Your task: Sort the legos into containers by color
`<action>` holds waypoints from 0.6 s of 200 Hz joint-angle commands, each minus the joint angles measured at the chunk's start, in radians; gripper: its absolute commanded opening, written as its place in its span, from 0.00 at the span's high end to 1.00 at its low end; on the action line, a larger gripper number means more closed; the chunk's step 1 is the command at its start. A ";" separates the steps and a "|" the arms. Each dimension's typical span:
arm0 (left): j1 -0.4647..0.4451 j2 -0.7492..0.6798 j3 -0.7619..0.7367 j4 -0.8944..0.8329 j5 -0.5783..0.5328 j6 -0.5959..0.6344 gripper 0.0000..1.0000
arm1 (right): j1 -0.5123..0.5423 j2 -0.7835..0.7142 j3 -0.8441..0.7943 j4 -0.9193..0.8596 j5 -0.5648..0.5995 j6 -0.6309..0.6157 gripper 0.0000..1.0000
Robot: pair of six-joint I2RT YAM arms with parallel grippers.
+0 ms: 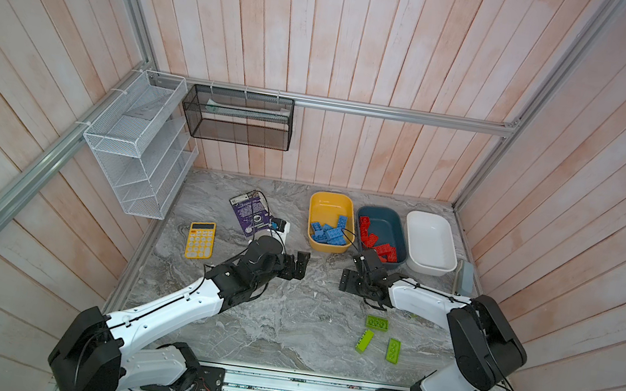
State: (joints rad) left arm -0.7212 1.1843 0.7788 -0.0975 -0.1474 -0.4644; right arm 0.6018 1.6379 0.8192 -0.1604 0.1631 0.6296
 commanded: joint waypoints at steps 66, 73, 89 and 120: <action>0.000 -0.026 -0.027 -0.060 0.009 0.025 0.00 | 0.034 0.048 0.008 -0.040 0.097 -0.041 0.42; 0.000 -0.028 -0.030 -0.061 0.027 0.031 0.00 | 0.035 0.036 0.013 -0.046 0.100 -0.043 0.42; -0.001 -0.030 -0.034 -0.067 0.051 0.033 0.00 | 0.034 0.003 0.038 -0.077 0.110 -0.052 0.42; -0.006 -0.044 -0.039 -0.087 0.052 0.041 0.00 | 0.018 -0.096 0.106 -0.146 0.116 -0.078 0.42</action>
State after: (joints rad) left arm -0.7223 1.1667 0.7658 -0.1547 -0.1146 -0.4469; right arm 0.6315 1.6306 0.8532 -0.2264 0.2543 0.5831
